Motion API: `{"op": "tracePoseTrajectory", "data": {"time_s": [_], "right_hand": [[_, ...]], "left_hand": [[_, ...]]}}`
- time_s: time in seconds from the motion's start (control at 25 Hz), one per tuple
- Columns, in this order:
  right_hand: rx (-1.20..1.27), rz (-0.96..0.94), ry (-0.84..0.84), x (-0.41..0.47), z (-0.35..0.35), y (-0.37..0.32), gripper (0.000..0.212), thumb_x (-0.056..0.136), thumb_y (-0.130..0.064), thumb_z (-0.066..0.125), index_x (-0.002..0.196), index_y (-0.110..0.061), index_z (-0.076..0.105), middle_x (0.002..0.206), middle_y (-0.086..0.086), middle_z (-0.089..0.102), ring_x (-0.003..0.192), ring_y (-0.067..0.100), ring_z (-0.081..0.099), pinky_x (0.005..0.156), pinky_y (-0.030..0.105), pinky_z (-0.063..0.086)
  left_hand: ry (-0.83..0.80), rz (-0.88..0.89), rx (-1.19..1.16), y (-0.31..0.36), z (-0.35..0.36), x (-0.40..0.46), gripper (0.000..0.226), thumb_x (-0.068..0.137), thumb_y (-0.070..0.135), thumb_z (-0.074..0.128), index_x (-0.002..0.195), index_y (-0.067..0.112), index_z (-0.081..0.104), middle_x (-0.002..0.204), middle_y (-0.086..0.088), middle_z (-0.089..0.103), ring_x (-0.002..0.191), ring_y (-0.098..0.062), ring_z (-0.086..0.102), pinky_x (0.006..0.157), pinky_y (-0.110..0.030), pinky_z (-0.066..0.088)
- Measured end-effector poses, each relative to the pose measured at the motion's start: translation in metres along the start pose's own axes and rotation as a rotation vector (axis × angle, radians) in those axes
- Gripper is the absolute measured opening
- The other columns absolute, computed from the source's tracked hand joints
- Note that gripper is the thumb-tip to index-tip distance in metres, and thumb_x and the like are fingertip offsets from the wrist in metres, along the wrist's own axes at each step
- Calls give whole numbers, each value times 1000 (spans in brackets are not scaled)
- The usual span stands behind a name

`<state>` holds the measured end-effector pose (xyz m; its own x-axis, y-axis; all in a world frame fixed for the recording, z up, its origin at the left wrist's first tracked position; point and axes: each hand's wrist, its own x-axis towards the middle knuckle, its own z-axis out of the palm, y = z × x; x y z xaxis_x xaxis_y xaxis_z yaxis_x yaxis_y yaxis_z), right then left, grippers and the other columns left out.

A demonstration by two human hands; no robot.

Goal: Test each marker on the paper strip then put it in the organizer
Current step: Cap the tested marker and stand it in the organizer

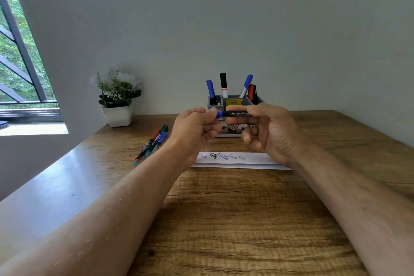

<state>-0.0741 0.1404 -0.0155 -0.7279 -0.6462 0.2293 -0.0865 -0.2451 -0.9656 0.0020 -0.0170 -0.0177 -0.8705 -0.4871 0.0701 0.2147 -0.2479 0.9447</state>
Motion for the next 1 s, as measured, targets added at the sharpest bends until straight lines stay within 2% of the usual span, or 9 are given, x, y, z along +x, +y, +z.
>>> {"op": "tracePoseTrajectory", "data": {"time_s": [0.12,0.24,0.28,0.36,0.44,0.6,0.76,0.88,1.0], "right_hand": [[-97,-27,79,2,1,0,17,96,-18,55,107,-14,68,90,9,77,48,17,56,39,23,38],[-500,-160,178,3,1,1,7,89,-19,70,95,-20,70,79,3,74,58,17,63,54,33,55],[-621,-196,185,2,1,3,9,86,-21,73,94,-23,70,80,0,74,64,13,66,62,29,58],[-733,-256,175,1,3,6,13,84,-24,76,95,-25,70,82,-6,73,71,5,68,64,17,55],[-739,-289,161,1,5,7,13,84,-24,75,96,-22,70,79,-8,72,69,0,66,61,12,51],[-711,-263,133,0,7,9,8,90,-24,69,95,-18,70,70,-4,70,58,2,63,56,13,48],[-580,-155,162,2,8,7,11,94,-28,63,89,-20,69,57,-3,63,48,6,53,51,21,45],[-428,-54,163,2,6,5,15,96,-26,59,89,-15,67,56,2,58,39,8,42,40,23,36],[-437,-7,130,2,7,10,16,96,-29,59,92,-16,67,57,2,59,40,10,40,39,25,32]], "left_hand": [[60,32,-104,2,-2,1,26,93,15,63,117,7,56,75,-10,72,63,-16,68,63,-26,58],[144,76,-88,1,-4,3,22,95,16,60,116,9,57,76,-11,73,64,-17,68,70,-31,60],[165,86,-74,0,-5,3,22,95,16,60,116,9,57,77,-11,73,64,-17,69,71,-32,61],[188,102,-52,0,-6,4,24,94,15,61,117,10,58,85,-13,74,68,-18,70,73,-33,62],[196,113,-33,-1,-5,4,26,92,14,64,117,11,58,93,-15,74,76,-20,73,75,-34,62],[207,137,5,1,-8,5,25,88,7,67,112,12,59,95,-15,72,83,-23,75,75,-34,62],[162,151,12,4,-8,4,23,89,2,65,110,10,58,96,-15,71,84,-24,75,73,-33,62],[151,153,11,3,-4,1,25,89,1,64,112,10,57,99,-15,70,85,-24,75,74,-33,62],[171,195,34,1,3,-1,32,89,2,65,117,14,54,98,-12,68,81,-18,75,73,-30,61]]}}
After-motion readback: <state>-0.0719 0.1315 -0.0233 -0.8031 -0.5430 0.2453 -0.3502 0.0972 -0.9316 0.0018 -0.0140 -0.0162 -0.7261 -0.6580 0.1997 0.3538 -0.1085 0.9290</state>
